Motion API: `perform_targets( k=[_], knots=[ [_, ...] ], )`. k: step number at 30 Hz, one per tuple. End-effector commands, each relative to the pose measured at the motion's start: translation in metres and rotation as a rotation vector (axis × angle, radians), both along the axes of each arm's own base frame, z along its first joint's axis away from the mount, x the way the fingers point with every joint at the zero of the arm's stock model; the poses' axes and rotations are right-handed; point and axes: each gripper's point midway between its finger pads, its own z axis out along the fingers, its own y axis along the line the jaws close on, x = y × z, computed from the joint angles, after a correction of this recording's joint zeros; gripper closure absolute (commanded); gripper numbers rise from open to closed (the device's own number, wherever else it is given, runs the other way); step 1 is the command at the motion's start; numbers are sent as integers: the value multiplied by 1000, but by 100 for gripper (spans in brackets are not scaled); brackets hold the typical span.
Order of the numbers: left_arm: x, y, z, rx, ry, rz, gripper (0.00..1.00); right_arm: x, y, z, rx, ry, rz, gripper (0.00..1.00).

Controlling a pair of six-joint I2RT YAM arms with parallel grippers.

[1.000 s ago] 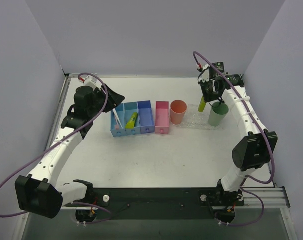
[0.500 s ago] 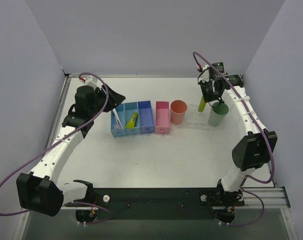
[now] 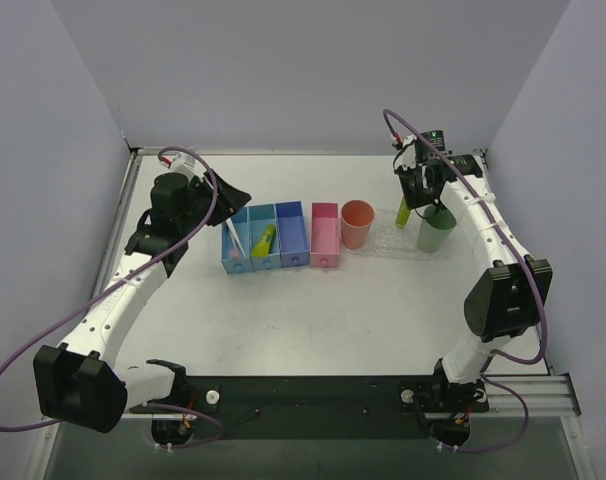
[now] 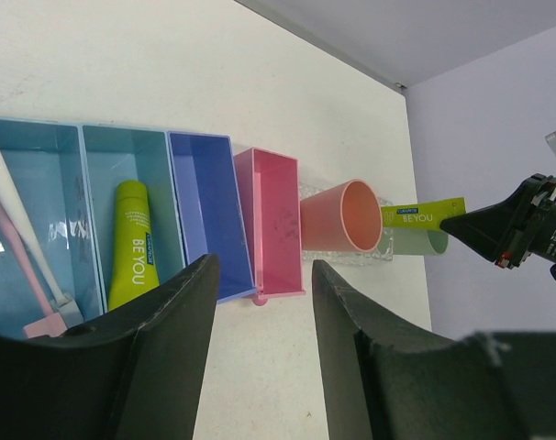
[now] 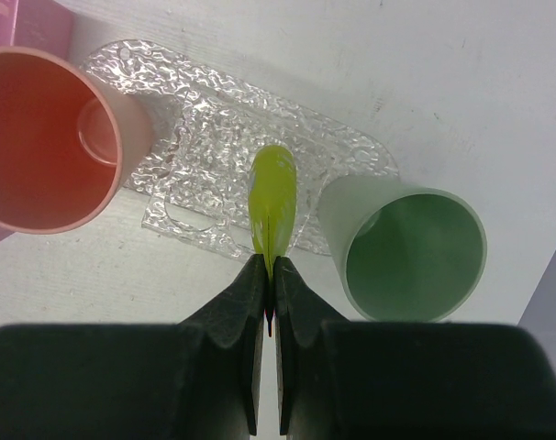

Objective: Prepare toiletry sets of a toothbrush and toothpaste on the tray

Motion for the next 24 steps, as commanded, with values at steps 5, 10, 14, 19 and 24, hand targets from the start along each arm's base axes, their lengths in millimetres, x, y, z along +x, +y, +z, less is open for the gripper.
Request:
perform_targets(
  k=[5,10,14,19,24],
  knots=[
    [1,4,18,-25,-64,11,45,5,-2,-12,-18,5,1,100],
    [1,5,18,-27,-64,13,45,6,-2,-17,-28,7,4,100],
    [2,5,20,-28,-67,13,45,7,-5,-22,-38,7,3,100],
    [3,5,19,-28,-63,12,45,9,-5,-27,-45,8,4,100],
    [3,5,20,-29,-66,13,45,10,-5,-33,-50,12,7,100]
  ],
)
